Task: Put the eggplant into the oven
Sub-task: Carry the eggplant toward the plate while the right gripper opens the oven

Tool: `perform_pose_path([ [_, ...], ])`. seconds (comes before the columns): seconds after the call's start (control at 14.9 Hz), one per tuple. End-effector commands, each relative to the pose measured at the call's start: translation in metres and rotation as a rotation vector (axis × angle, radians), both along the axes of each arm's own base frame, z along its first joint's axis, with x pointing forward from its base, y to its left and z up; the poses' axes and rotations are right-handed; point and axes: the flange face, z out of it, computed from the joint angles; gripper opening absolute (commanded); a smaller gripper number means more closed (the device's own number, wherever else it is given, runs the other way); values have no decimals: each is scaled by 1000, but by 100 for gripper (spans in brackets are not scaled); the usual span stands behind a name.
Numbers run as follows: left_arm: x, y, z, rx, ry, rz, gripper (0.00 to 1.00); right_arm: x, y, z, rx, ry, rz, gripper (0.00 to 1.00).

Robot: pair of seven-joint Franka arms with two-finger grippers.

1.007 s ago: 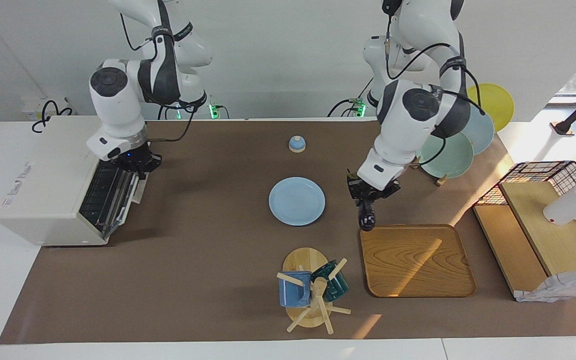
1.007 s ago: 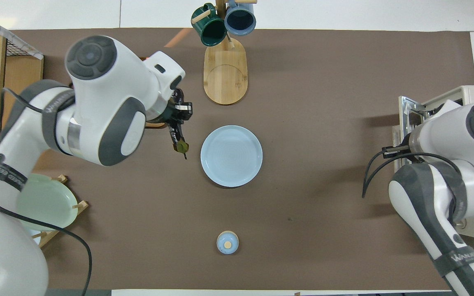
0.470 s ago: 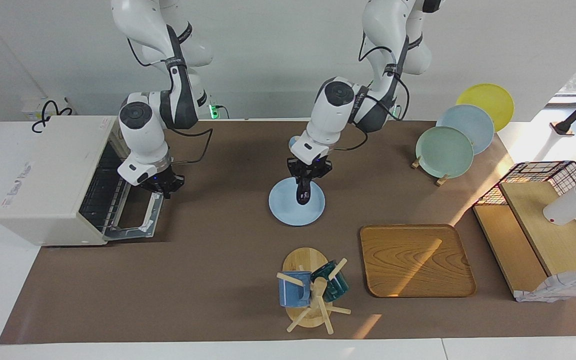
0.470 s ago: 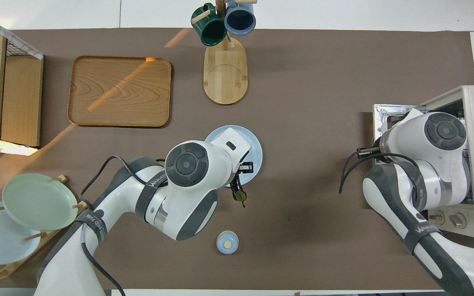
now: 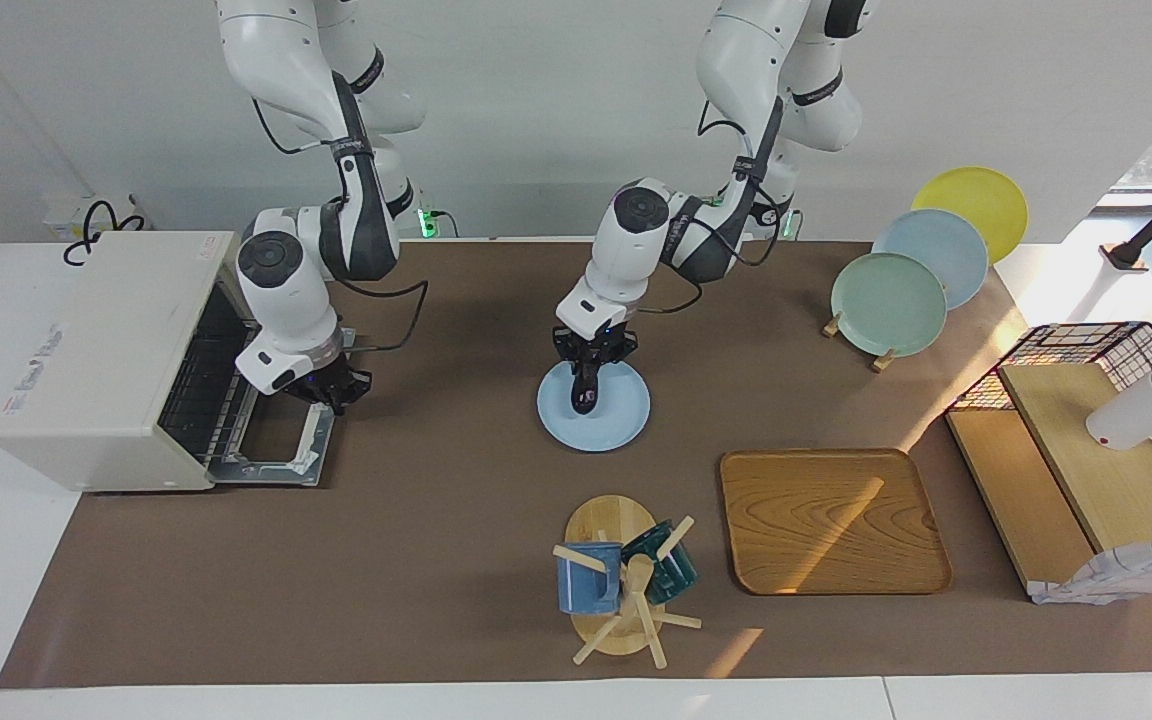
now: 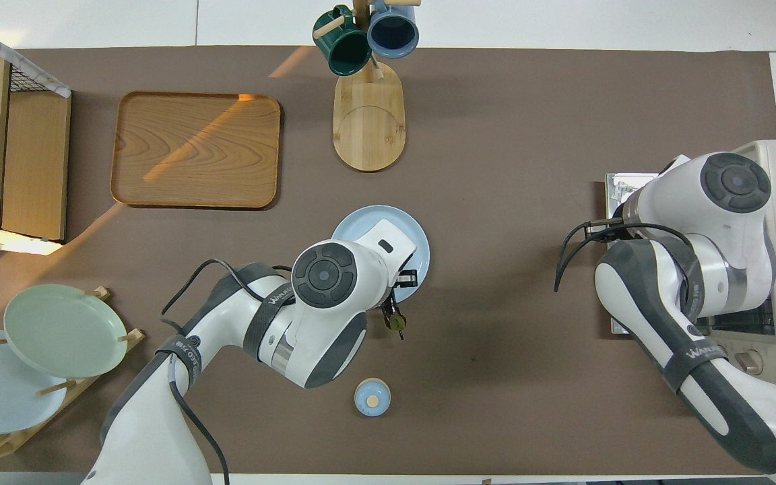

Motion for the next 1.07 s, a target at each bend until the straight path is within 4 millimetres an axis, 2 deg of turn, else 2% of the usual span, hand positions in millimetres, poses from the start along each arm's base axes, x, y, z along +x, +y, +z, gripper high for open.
perform_pose_path([
  [0.0,9,11,0,-14,-9,-5,0,2,12,21,103,32,-67,6],
  [0.07,10,12,0,-14,-9,-4,0,-1,16,22,135,65,-84,11],
  [0.2,11,13,0,-14,-10,-5,0,0,53,37,140,68,-27,12],
  [0.27,15,18,0,-14,-14,-17,0,1,64,39,141,65,-6,25],
  [0.34,19,23,0,-12,-19,-38,1,1,66,40,141,66,-1,54],
  [0.4,20,24,0,-11,-19,-43,34,1,72,42,141,71,10,80],
  [0.47,19,23,0,-11,-17,-35,94,2,86,49,142,67,30,81],
  [0.54,19,24,-1,-9,-13,-30,100,-1,111,55,141,69,67,81],
  [0.67,19,26,0,-3,-4,-31,100,-4,165,67,140,39,32,83],
  [0.74,20,27,5,-1,1,-32,100,-5,193,71,143,23,15,89],
  [0.81,19,29,9,4,10,-32,100,-7,216,75,141,14,16,100],
  [0.87,20,32,16,6,14,-31,100,-7,226,78,121,7,28,100],
  [1.01,33,54,36,7,15,-8,100,-9,234,78,99,-1,38,100],
])
